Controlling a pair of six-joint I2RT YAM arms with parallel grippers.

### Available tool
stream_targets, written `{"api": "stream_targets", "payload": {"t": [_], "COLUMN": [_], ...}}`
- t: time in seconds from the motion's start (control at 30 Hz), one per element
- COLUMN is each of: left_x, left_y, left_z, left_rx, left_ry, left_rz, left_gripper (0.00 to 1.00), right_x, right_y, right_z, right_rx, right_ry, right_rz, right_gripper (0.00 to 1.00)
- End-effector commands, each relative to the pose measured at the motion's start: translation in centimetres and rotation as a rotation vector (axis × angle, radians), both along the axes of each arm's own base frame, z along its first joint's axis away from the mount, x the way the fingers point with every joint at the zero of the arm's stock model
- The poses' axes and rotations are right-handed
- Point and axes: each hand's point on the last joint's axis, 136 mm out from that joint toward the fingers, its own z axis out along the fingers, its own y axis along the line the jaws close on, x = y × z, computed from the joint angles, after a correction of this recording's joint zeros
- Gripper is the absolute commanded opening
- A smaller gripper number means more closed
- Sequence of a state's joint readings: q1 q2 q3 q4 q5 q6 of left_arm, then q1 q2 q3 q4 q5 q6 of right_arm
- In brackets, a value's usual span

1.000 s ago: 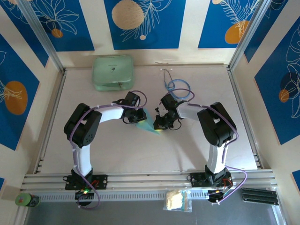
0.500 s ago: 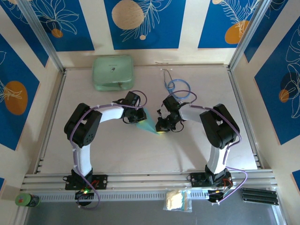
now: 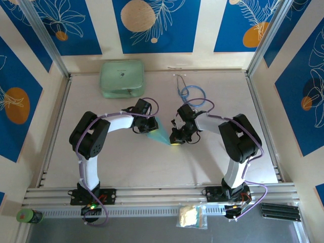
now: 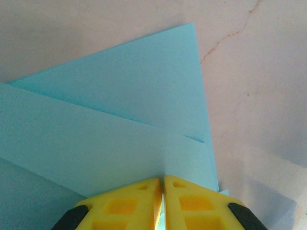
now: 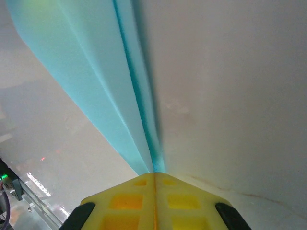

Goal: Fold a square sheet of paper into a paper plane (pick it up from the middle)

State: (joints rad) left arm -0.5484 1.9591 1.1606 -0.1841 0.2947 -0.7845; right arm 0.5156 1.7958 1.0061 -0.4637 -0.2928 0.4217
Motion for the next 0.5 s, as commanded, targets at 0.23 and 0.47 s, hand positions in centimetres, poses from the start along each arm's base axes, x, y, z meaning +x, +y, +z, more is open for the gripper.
{"api": "stream_targets", "payload": {"t": [0.23, 0.47], "left_x": [-2.7, -2.8], "left_y": [3.2, 3.3], "left_z": [-5.1, -5.1], "left_rx": [0.169, 0.172], "left_ry": [0.127, 0.128], "left_rz": [0.024, 0.024], "left_gripper": [0.15, 0.15], "right_x": [0.3, -0.9], "right_y": [1.5, 0.3], "right_z": [0.5, -1.9], "right_rx": [0.029, -0.045], "right_ry": [0.01, 0.072], "right_rz": [-0.005, -0.002], "right_gripper": [0.09, 0.08]}}
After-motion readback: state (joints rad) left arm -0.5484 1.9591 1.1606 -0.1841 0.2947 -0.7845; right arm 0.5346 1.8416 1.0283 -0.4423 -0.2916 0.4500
